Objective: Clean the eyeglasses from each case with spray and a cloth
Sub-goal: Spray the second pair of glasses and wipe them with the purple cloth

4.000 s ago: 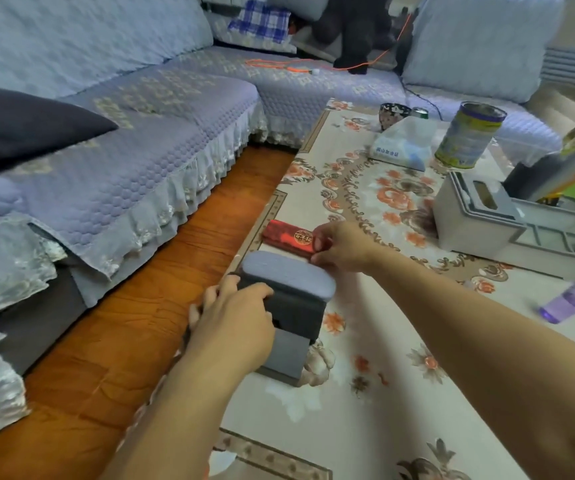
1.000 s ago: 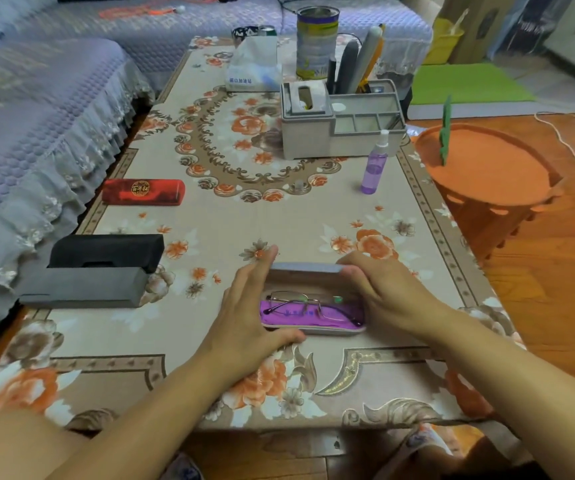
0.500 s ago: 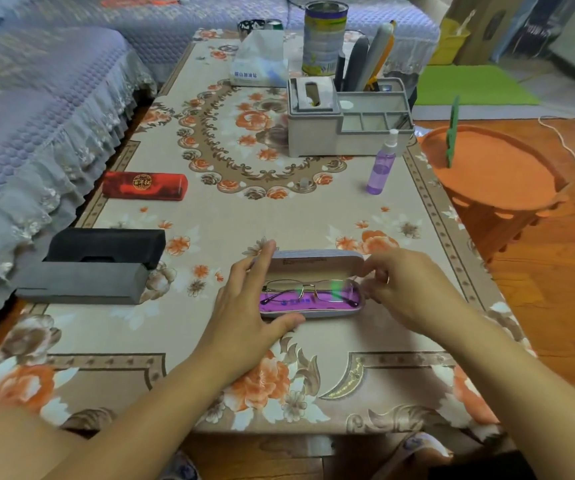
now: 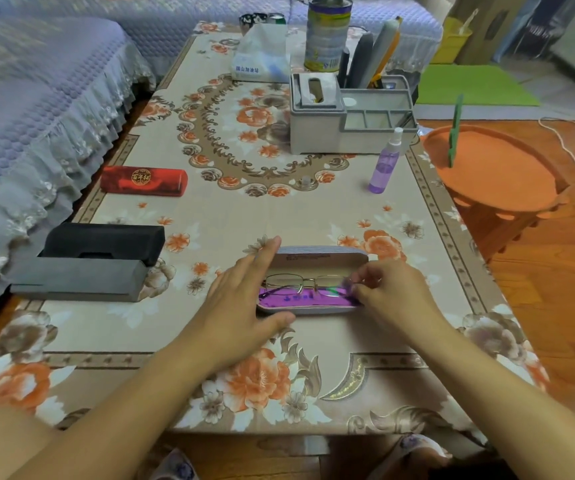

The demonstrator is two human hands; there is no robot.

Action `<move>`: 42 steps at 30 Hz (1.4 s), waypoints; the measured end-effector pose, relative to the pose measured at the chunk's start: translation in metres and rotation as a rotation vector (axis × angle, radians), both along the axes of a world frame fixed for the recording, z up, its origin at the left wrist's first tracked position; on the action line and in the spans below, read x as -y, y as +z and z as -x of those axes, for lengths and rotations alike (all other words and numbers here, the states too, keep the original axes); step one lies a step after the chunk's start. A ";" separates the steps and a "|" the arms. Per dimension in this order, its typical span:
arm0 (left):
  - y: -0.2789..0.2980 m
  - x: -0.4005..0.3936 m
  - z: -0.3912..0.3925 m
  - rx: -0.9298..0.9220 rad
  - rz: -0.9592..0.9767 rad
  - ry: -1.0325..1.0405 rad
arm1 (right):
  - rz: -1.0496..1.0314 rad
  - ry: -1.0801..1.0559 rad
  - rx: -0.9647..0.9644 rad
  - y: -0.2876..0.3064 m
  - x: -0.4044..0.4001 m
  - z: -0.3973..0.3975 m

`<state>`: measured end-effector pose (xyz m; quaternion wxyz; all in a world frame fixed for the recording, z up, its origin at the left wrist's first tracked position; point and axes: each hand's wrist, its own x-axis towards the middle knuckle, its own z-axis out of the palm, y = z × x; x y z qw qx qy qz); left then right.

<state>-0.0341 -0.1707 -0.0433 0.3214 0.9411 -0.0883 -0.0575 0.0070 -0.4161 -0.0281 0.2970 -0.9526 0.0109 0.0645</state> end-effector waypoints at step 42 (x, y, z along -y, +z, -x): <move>0.050 -0.012 0.010 0.481 0.088 0.380 | -0.729 -0.079 -0.018 0.050 0.002 0.007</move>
